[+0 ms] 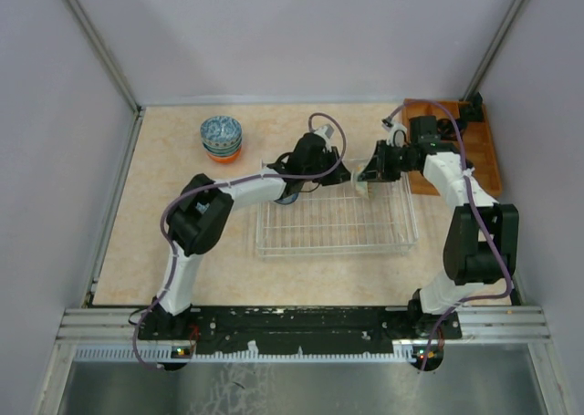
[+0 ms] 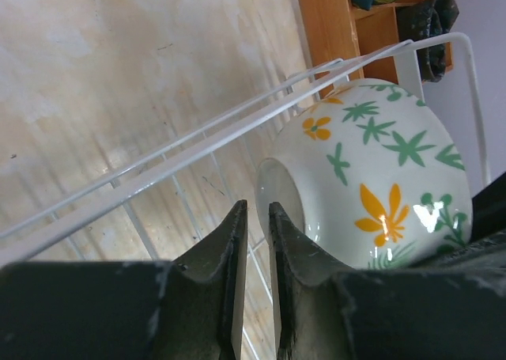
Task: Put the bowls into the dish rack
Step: Turn the bowl upside down on the dish rack.
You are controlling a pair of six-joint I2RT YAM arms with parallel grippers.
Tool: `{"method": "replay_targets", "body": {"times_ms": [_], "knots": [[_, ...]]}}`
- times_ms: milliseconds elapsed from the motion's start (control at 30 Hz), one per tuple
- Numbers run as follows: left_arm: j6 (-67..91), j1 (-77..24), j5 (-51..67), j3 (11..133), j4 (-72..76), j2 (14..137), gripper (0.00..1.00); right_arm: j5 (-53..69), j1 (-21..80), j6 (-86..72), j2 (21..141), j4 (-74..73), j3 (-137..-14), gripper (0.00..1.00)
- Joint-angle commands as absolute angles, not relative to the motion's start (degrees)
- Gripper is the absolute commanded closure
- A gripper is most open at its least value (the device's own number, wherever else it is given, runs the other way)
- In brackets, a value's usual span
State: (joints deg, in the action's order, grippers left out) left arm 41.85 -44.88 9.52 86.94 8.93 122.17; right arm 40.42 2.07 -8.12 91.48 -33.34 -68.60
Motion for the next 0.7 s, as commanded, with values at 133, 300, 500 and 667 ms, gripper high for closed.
{"method": "replay_targets", "body": {"times_ms": [133, 300, 500, 667], "knots": [[41.18, -45.06, 9.63, 89.28, 7.97, 124.23, 0.79, 38.36, 1.77, -7.82, 90.87, -32.07, -66.72, 0.98], [41.31, -45.33, 9.83, 88.41, 8.77, 123.14, 0.80, 36.67, 1.71, -7.82, 90.76, -32.49, -66.71, 0.81], [41.31, -45.98, 9.42, 88.13, 8.82, 121.77, 0.80, 35.86, 1.76, -8.10, 89.69, -32.46, -66.30, 0.70], [41.33, -46.40, 8.87, 88.46, 8.39, 121.67, 0.80, 37.16, 1.74, -8.41, 89.64, -31.54, -66.06, 0.93]]}}
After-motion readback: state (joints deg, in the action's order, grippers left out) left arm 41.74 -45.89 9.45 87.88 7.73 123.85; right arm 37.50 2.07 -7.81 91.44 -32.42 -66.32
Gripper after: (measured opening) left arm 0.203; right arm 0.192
